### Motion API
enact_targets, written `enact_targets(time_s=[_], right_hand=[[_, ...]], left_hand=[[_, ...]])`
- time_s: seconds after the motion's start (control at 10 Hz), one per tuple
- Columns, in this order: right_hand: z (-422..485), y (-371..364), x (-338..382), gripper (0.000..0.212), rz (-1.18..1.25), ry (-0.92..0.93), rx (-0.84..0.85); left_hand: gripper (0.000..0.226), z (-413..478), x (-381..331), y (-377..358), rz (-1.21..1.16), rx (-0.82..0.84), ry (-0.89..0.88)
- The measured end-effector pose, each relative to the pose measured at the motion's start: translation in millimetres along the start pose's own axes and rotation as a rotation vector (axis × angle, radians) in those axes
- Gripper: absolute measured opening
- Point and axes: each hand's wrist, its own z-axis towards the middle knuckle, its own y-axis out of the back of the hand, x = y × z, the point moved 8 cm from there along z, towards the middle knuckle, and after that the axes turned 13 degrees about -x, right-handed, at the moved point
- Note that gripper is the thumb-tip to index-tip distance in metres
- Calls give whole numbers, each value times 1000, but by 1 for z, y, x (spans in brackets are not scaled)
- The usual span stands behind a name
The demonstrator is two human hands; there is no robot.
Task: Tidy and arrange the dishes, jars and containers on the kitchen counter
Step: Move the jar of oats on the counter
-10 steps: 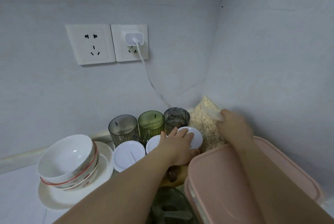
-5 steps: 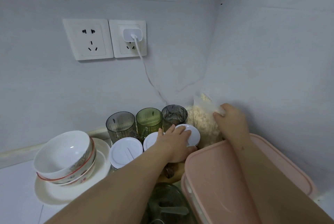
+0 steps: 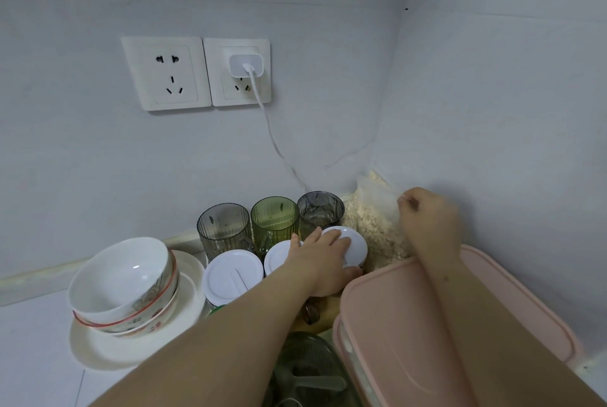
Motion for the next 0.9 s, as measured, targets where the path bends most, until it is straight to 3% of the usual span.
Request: enact_targets(time_s=[0.2,0.4,0.5,0.7,0.8,0.9], right_hand=[[10,7,-25,18,245,-301,-76],[3,-9,-23,25,-179,-193,189],[0,1,-29,31,-347,-211,214],[-2,2,-29,28,-323,-179,199],[0,0,-29,17,-322,-147,192],[-1,-4,-26,22,-367,-108,245]], left_hand=[[63,0,1,0,-2,-4,0],[63,0,1,-1,-5,3,5],[64,1,1,-1,-10,4,4],[64,0,2,-2,-18,-5,0],[64,1,2,-2,-15,-7,-2],[64,1,3,-2,-26,-15,-2]])
